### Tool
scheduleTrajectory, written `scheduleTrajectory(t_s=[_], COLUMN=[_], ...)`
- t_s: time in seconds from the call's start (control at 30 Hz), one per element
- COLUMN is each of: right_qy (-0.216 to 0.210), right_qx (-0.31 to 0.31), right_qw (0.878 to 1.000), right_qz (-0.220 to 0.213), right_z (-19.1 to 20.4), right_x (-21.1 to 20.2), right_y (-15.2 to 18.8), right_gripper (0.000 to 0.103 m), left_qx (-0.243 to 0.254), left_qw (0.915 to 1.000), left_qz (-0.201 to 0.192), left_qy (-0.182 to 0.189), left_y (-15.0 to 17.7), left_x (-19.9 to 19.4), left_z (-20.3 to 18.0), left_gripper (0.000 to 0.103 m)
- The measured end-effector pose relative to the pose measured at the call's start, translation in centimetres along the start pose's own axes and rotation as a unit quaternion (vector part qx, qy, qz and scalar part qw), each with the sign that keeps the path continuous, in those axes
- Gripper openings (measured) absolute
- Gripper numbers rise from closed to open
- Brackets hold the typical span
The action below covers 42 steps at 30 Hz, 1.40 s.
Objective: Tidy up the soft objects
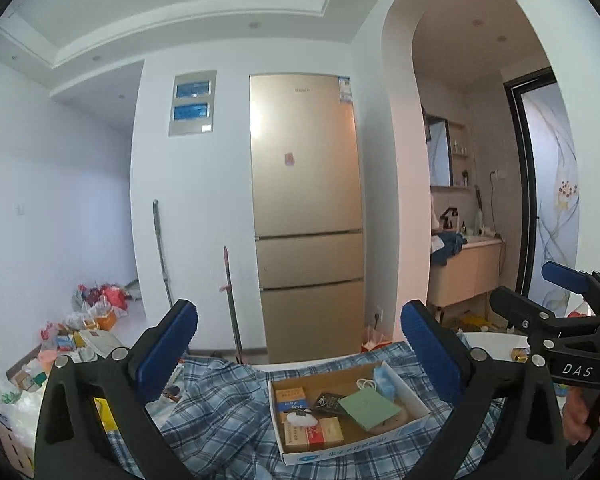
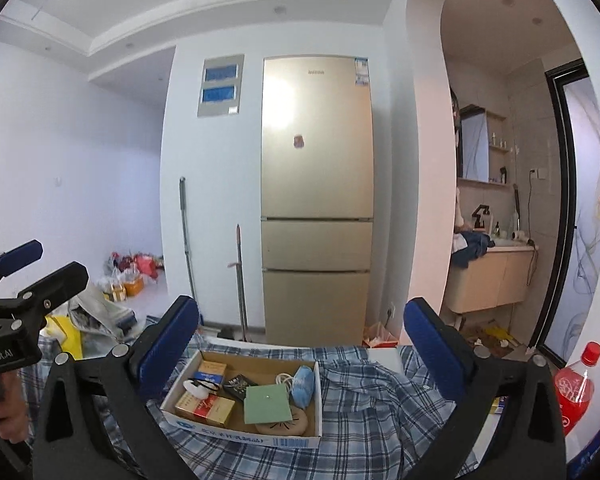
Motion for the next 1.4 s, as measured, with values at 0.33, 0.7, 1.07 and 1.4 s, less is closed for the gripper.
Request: scheduleTrajectory(t_s=[0.33, 0.7, 1.07, 1.4], right_qy=[0.019, 0.033, 0.024, 0.03], right_qx=[-0.006, 0.0, -0.012, -0.002], right_qw=[1.0, 0.999, 0.999, 0.999], right_qz=[-0.016, -0.011, -0.017, -0.012], right_z=[0.3, -0.6, -0.5, -0.8], right_x=[-1.7, -1.7, -1.5, -1.4], right_y=[3.8, 9.7, 12.7, 12.9], right_gripper=[0.103, 0.103, 0.103, 0.103], left_qx=[-0.003, 0.001, -0.004, -0.004], left_qw=[0.9998, 0.9999, 0.9996, 0.9994], left_qz=[-0.017, -0.01, -0.001, 0.005], left_qy=[0.005, -0.006, -0.029, -0.035], left_y=[4.5, 10.8, 14.5, 15.0], left_x=[-2.7, -1.8, -0.3, 0.2], left_z=[0.3, 0.5, 1.2, 1.1], left_gripper=[0.103, 0.103, 0.103, 0.103])
Point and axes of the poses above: each gripper's, at about its wrist camera, not at the fingertips, and x roughly the way its jaws point, z to its left, y to its underside, the point moved 4 cm from there along x, roughly the way its jaws point, and after that the axes turned 9 degrees about z, right-handed, at the moved point
